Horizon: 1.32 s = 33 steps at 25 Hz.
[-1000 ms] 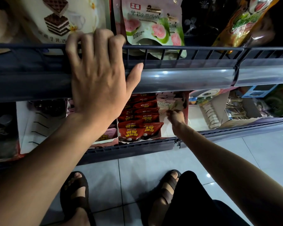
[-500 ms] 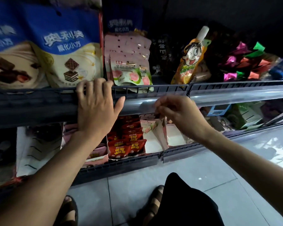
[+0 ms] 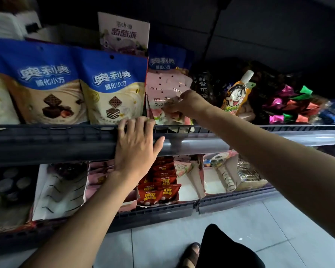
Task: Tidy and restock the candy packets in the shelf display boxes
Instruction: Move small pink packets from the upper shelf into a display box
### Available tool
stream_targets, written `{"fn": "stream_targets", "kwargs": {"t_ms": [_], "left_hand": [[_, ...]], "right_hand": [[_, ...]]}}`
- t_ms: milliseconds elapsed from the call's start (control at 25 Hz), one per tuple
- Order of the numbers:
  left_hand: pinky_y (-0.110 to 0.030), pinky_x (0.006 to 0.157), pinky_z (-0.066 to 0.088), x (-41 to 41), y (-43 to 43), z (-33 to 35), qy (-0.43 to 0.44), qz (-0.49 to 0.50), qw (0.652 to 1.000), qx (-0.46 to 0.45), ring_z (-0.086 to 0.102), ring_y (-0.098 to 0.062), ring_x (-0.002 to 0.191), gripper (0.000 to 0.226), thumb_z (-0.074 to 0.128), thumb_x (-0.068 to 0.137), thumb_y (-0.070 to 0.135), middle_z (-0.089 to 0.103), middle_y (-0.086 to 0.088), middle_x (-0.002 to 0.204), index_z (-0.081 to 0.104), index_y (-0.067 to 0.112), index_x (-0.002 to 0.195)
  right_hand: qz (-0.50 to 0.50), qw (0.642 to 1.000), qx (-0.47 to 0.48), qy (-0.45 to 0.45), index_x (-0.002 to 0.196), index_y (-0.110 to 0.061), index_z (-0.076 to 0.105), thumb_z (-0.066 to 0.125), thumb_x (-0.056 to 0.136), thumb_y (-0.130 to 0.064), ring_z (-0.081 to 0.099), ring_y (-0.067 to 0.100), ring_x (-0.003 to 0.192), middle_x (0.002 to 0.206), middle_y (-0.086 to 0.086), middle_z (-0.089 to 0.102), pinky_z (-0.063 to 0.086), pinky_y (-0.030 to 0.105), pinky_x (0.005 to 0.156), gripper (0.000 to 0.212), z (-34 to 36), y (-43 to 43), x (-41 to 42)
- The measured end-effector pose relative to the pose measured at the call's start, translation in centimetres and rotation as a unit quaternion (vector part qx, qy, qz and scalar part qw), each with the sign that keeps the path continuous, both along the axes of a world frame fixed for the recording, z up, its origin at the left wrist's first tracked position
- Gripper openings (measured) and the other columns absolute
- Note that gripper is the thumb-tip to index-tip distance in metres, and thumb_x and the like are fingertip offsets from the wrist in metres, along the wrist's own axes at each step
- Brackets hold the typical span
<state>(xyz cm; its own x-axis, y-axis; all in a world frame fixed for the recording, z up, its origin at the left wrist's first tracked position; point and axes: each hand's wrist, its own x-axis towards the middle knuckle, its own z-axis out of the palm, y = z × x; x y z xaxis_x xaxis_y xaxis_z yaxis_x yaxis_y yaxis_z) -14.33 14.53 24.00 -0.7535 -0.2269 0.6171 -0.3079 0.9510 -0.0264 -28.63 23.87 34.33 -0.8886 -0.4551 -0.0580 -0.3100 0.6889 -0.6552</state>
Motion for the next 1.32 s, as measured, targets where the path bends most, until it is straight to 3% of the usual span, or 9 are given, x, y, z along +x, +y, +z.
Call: {"fn": "stream_targets", "kwargs": {"t_ms": [120,280,480,720,880,960,1080,1200,1320], "left_hand": [[-0.047,0.103,0.027,0.0,0.0,0.1,-0.001,-0.001,1.000,0.010,0.049,-0.030,0.106,0.049,0.041,0.096,0.053,0.054,-0.011,0.113,0.050,0.011,0.119],[-0.047,0.103,0.026,0.1,0.0,0.2,-0.003,-0.004,1.000,0.012,0.050,-0.030,0.105,0.048,0.041,0.096,0.052,0.053,-0.011,0.112,0.049,0.010,0.118],[-0.047,0.103,0.026,0.1,0.1,0.2,-0.010,-0.002,1.000,0.014,0.049,-0.031,0.105,0.049,0.039,0.097,0.052,0.052,-0.011,0.112,0.047,0.010,0.118],[-0.046,0.102,0.023,-0.5,0.5,0.3,0.031,0.011,0.999,0.041,0.047,-0.031,0.106,0.050,0.036,0.096,0.055,0.053,-0.012,0.109,0.052,0.010,0.113],[-0.048,0.103,0.023,-0.9,0.8,-0.4,0.040,0.033,0.998,0.037,0.047,-0.032,0.109,0.051,0.035,0.096,0.056,0.053,-0.014,0.112,0.051,0.009,0.112],[-0.049,0.104,0.024,-1.2,0.8,-0.9,0.052,0.043,0.997,0.024,0.047,-0.034,0.109,0.052,0.035,0.097,0.056,0.052,-0.016,0.113,0.050,0.008,0.112],[-0.051,0.106,0.023,-1.4,0.8,-1.1,0.053,0.055,0.997,0.012,0.046,-0.035,0.112,0.056,0.032,0.097,0.057,0.051,-0.018,0.116,0.050,0.007,0.115],[-0.052,0.108,0.024,-1.6,0.8,-1.3,0.051,0.063,0.997,0.007,0.046,-0.036,0.115,0.059,0.031,0.097,0.058,0.051,-0.019,0.119,0.049,0.006,0.118],[-0.052,0.108,0.025,-1.7,0.8,-1.5,0.057,0.064,0.996,-0.003,0.047,-0.036,0.114,0.059,0.031,0.097,0.058,0.052,-0.018,0.119,0.050,0.006,0.118]], "right_hand": [[-0.012,0.990,-0.123,-0.072,0.094,0.001,0.070,0.081,0.075,-0.015,0.071,0.024,0.079,0.094,0.017,0.073,0.060,0.036,0.077,0.027,0.4,0.5,0.2],[0.007,0.966,-0.233,-0.107,0.096,-0.001,0.066,0.067,0.086,-0.005,0.070,0.014,0.070,0.098,0.012,0.072,0.058,0.023,0.059,0.011,2.2,2.2,2.9],[0.046,0.945,-0.321,-0.047,0.108,-0.003,0.065,0.059,0.092,-0.006,0.071,0.017,0.092,0.101,0.004,0.074,0.057,0.027,0.080,0.017,3.4,8.8,6.0],[-0.008,0.989,-0.117,-0.091,0.087,-0.012,0.074,0.068,0.086,-0.010,0.071,0.019,0.075,0.081,0.003,0.076,0.056,0.045,0.075,0.006,-12.1,18.1,7.0],[-0.125,0.991,0.036,-0.030,0.089,-0.020,0.075,0.069,0.082,-0.020,0.069,0.019,0.079,0.083,-0.006,0.074,0.051,0.031,0.064,0.009,-25.2,18.7,3.4],[-0.139,0.990,0.022,-0.019,0.091,-0.016,0.075,0.065,0.088,-0.020,0.066,0.016,0.075,0.084,-0.002,0.073,0.044,0.024,0.056,0.010,-28.1,17.0,1.5],[-0.146,0.983,-0.069,-0.089,0.091,-0.007,0.066,0.058,0.093,-0.008,0.063,0.015,0.067,0.081,0.006,0.068,0.049,0.019,0.051,0.008,-30.8,14.5,-1.8],[-0.130,0.985,-0.054,-0.102,0.087,-0.003,0.062,0.054,0.093,-0.004,0.059,0.026,0.064,0.073,0.011,0.062,0.051,0.030,0.052,0.010,-34.1,13.8,-4.0],[-0.127,0.989,-0.048,-0.065,0.102,0.001,0.060,0.055,0.093,-0.005,0.064,0.029,0.072,0.085,0.010,0.065,0.054,0.024,0.052,0.012,-34.3,13.9,-3.8]]}}
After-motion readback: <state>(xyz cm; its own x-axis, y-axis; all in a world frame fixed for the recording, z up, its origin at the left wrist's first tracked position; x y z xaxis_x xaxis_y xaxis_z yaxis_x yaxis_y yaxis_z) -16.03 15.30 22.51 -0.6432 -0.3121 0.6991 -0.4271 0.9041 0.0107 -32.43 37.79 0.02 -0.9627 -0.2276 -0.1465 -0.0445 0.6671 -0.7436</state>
